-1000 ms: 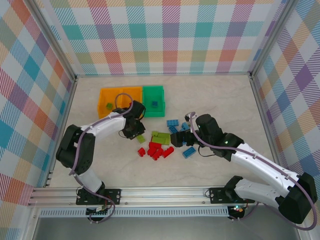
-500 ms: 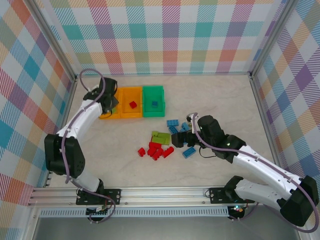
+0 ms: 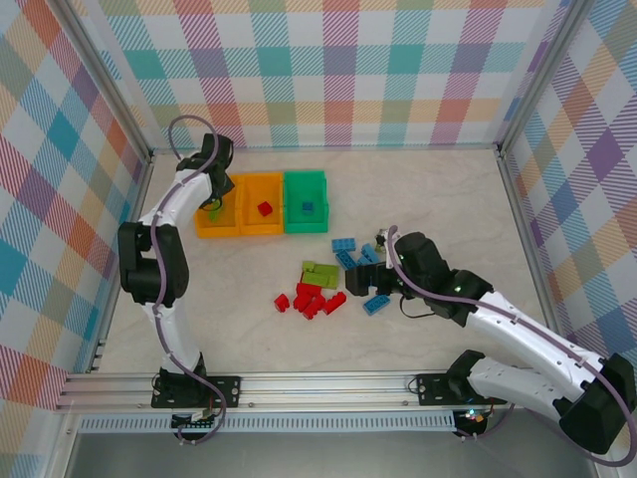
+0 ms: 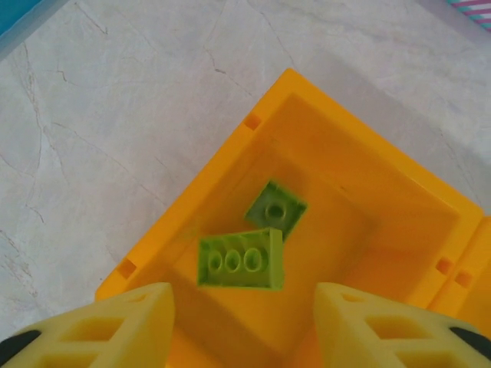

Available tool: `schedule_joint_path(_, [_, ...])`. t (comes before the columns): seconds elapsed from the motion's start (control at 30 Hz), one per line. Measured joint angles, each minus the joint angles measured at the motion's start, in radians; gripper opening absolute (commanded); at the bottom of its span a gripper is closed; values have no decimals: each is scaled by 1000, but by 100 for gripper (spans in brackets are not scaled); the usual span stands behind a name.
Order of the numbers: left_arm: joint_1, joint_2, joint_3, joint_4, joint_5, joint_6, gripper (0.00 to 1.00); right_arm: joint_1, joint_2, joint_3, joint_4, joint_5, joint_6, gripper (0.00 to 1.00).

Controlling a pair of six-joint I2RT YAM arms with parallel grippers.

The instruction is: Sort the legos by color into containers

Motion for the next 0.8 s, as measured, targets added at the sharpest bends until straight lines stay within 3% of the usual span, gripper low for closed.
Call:
schedule_joint_path(0.13, [0,-112,-69,15,89,-1,53,7,52,3,2,-5,-2,100])
schedule_joint_path(0.33, [-51,-470,-246,21,259,66,51,118,267,111,13,-15,-60,100])
schedule_joint_path(0.5, [-150,-785,-340,-18,347,249,51,228,483,251,39,-20,-145,100])
schedule_joint_path(0.6, [-154,-941,-409,-67,397,375,51,268,608,336,60,-27,-198,99])
schedule_joint_path(0.8, [-154,-1161,-566,-195,574,649,63,301,824,494,70,-34,-289,83])
